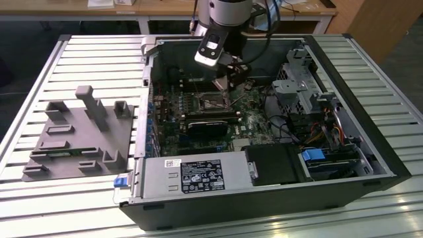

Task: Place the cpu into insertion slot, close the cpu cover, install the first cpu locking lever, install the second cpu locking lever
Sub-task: 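Place the cpu into insertion slot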

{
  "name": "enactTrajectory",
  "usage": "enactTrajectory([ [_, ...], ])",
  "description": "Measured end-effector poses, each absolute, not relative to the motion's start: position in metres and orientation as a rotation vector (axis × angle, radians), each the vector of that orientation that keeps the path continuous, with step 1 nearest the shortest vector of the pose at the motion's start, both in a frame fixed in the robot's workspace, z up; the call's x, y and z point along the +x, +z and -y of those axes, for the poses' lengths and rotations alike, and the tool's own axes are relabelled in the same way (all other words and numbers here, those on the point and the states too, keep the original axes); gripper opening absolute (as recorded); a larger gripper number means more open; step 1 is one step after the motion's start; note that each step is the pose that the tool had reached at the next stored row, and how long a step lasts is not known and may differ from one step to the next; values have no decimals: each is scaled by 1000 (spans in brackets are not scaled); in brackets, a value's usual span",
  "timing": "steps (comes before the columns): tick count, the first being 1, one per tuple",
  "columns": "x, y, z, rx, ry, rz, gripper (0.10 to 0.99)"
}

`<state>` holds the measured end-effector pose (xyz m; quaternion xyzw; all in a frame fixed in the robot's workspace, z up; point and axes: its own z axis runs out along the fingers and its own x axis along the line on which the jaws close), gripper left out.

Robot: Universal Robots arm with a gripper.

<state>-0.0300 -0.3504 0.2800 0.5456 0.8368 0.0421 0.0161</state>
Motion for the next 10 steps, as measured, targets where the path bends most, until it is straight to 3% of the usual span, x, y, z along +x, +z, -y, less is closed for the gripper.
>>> enactTrajectory([
  [10, -30, 272, 350, 1921, 126, -2432, 537],
])
